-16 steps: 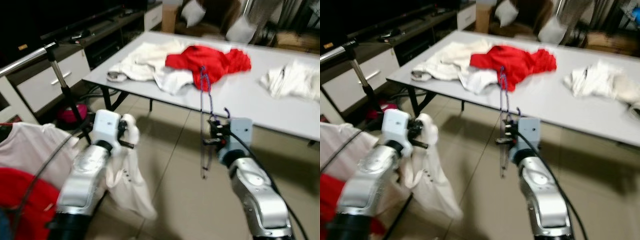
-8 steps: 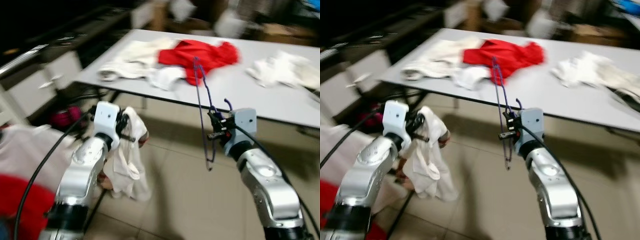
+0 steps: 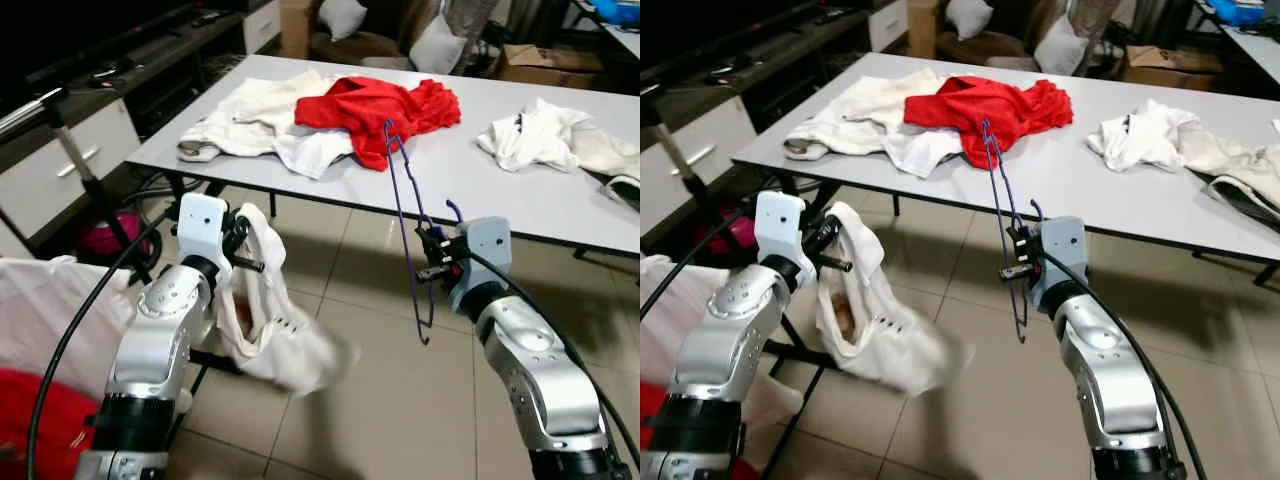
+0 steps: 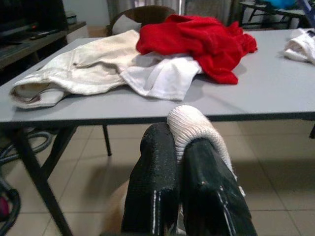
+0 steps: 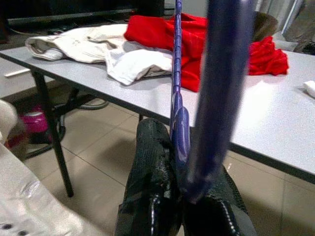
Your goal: Hang hanger
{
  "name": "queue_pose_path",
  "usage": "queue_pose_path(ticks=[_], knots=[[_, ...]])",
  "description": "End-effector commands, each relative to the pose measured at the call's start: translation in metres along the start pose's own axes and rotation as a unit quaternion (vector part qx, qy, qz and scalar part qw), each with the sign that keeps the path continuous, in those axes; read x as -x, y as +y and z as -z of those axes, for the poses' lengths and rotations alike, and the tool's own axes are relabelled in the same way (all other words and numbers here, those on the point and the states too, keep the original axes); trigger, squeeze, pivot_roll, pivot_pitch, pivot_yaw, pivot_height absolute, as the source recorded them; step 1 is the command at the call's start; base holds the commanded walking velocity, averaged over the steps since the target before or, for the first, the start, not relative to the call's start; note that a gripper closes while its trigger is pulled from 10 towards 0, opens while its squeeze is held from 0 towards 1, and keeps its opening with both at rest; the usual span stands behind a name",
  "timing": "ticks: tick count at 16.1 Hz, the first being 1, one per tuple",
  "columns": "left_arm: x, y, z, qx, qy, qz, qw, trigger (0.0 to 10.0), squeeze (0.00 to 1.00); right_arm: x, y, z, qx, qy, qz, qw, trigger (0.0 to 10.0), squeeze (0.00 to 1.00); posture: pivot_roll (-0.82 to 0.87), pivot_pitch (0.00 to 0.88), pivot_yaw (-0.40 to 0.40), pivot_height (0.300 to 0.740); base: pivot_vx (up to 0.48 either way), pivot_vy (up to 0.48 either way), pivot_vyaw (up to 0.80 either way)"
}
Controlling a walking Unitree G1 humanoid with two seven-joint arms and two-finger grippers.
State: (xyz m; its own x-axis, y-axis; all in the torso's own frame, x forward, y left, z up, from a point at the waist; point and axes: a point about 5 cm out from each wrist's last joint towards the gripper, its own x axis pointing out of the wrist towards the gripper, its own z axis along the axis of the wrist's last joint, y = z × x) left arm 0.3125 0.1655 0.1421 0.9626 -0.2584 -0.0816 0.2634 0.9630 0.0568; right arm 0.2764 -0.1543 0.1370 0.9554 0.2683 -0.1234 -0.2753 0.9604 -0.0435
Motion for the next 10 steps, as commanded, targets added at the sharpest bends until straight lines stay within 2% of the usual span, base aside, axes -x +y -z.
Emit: queue_pose_path(ticks=[1, 4, 8, 10], knots=[[-0.0036, 0.0015, -0.0087, 0.003, -0.016, 0.001, 1.000, 10.0, 0.00, -0.0029, 0.0020, -0.0055, -0.001, -0.007, -0.013, 1.000, 10.0, 0.00, -0.06, 0.000, 0.026, 0.740, 0.281, 0.000, -0.80], [-0.0042, 0.0018, -0.0099, 0.002, -0.018, 0.000, 1.000, 10.0, 0.00, -0.0042, 0.0032, -0.0048, 0.003, -0.005, -0.015, 1.000, 10.0, 0.00, -0.05, 0.000, 0.020, 0.740, 0.294, 0.000, -0.80], [-0.0042, 0.0016, -0.0112, 0.000, -0.021, -0.001, 1.000, 10.0, 0.00, -0.0051, 0.0040, -0.0052, 0.008, -0.006, -0.020, 1.000, 10.0, 0.00, -0.06, 0.000, 0.016, 0.740, 0.302, 0.000, 0.00], [-0.0061, 0.0038, -0.0151, -0.003, -0.026, 0.001, 1.000, 10.0, 0.00, -0.0063, -0.0015, -0.0101, 0.020, -0.012, -0.026, 0.999, 10.0, 0.00, -0.06, 0.000, 0.016, 0.740, 0.302, 0.000, 0.00]])
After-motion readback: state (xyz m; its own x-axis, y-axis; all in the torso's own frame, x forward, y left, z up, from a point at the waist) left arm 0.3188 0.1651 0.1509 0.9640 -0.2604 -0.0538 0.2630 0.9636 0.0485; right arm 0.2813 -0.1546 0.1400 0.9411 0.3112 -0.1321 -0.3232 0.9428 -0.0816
